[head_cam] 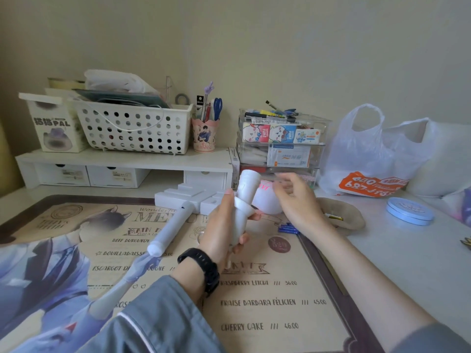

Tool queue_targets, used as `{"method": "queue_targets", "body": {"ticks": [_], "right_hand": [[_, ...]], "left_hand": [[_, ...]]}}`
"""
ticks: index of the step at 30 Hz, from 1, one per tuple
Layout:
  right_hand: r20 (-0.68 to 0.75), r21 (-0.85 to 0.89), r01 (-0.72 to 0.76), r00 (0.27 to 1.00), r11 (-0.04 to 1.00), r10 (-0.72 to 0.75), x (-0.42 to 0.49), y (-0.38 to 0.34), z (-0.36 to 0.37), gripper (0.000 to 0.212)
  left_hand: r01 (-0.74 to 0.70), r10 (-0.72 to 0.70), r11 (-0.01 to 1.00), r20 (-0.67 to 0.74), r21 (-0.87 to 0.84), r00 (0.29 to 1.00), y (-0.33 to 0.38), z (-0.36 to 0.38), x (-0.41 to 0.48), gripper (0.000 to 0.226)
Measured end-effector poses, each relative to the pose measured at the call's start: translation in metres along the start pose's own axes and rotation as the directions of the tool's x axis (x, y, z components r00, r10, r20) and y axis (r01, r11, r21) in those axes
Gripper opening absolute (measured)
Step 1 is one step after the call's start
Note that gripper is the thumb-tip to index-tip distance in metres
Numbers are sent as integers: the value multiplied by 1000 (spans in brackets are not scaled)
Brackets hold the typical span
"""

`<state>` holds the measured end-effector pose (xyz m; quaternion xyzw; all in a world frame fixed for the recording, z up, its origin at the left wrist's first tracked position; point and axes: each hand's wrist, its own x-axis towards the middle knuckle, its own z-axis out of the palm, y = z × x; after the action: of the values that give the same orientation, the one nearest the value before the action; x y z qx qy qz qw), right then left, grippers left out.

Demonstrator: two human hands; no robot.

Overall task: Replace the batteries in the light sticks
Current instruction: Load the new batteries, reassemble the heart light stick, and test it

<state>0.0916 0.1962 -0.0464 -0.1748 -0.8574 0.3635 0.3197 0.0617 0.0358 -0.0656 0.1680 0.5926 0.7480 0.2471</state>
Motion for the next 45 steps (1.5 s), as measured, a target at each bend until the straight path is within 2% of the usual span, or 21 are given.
{"method": "queue_targets", "body": {"ticks": [1, 3, 5, 6, 9, 11, 13, 14, 16, 17, 18, 19, 20, 21, 23, 26, 28, 32, 36, 41, 45], "right_hand": [[11, -178, 16, 1000, 984, -14, 8, 4, 3, 40], [168, -448, 68, 986, 892, 9, 23, 10, 14, 56], [300, -553, 117, 952, 825, 66, 32, 7, 26, 68], [323, -580, 125, 943, 805, 87, 38, 6, 31, 71], [257, -714, 106, 959, 692, 118, 46, 1, 44, 75], [196, -793, 125, 979, 596, 55, 46, 2, 52, 70], [151, -809, 148, 988, 569, -42, 45, 6, 53, 68], [110, -787, 143, 990, 600, -92, 46, 6, 49, 69], [-81, -637, 65, 985, 768, -151, 47, 0, 33, 72], [-207, -464, 3, 972, 886, -112, 48, -3, 23, 70], [-295, -220, -50, 955, 974, -17, 48, -6, 11, 68], [-308, 63, -88, 946, 994, 103, 47, -9, 0, 67], [-256, 338, -108, 945, 935, 202, 43, -11, -11, 67], [-178, 545, -122, 950, 829, 257, 38, -11, -21, 66], [-49, 749, -123, 970, 652, 239, 24, -5, -35, 54], [29, 831, -106, 989, 545, 148, 5, 5, -43, 42], [60, 856, -123, 988, 502, 141, -3, 11, -44, 43], [86, 801, -142, 989, 581, 123, -13, 15, -43, 61], [41, 738, -123, 990, 663, 138, -14, 23, -47, 51], [32, 714, -108, 992, 692, 122, -12, 28, -51, 32], [39, 651, -92, 995, 753, 87, -12, 28, -53, 48]], "left_hand": [[-15, 15, 1000, -25, -18, 1000, 0, -3, 3, 62], [-29, 25, 998, -68, -60, 997, 0, -9, 8, 62], [1, -9, 995, -88, -97, 996, 3, -13, 9, 65], [16, -28, 992, -92, -122, 995, 3, -16, 10, 66], [24, -46, 980, -107, -198, 993, 5, -22, 12, 66], [24, -51, 967, -101, -256, 994, 5, -23, 13, 63], [39, -66, 956, -83, -291, 994, 6, -23, 11, 57], [48, -71, 953, -67, -299, 995, 6, -23, 11, 53], [59, -75, 953, -44, -296, 996, 5, -23, 10, 50], [57, -70, 957, -39, -283, 997, 5, -23, 10, 49], [54, -65, 963, -32, -262, 997, 5, -22, 10, 49], [51, -59, 970, -26, -237, 998, 4, -21, 10, 48], [47, -53, 977, -20, -208, 998, 4, -20, 9, 47], [44, -47, 984, -15, -174, 999, 3, -19, 9, 45], [35, -35, 996, 2, -85, 999, -1, -15, 9, 44], [-3, 2, 1000, 46, 10, 999, -3, -10, 7, 43], [-46, 44, 999, 84, 22, 996, -4, -8, 5, 38], [-45, 33, 994, 119, 101, 992, -4, -9, 2, 42], [-28, 14, 990, 102, 141, 995, -1, -8, -1, 46], [-52, 41, 993, 100, 110, 994, -3, -7, -1, 41], [-71, 58, 989, 107, 129, 993, -5, -6, -3, 43]]}}
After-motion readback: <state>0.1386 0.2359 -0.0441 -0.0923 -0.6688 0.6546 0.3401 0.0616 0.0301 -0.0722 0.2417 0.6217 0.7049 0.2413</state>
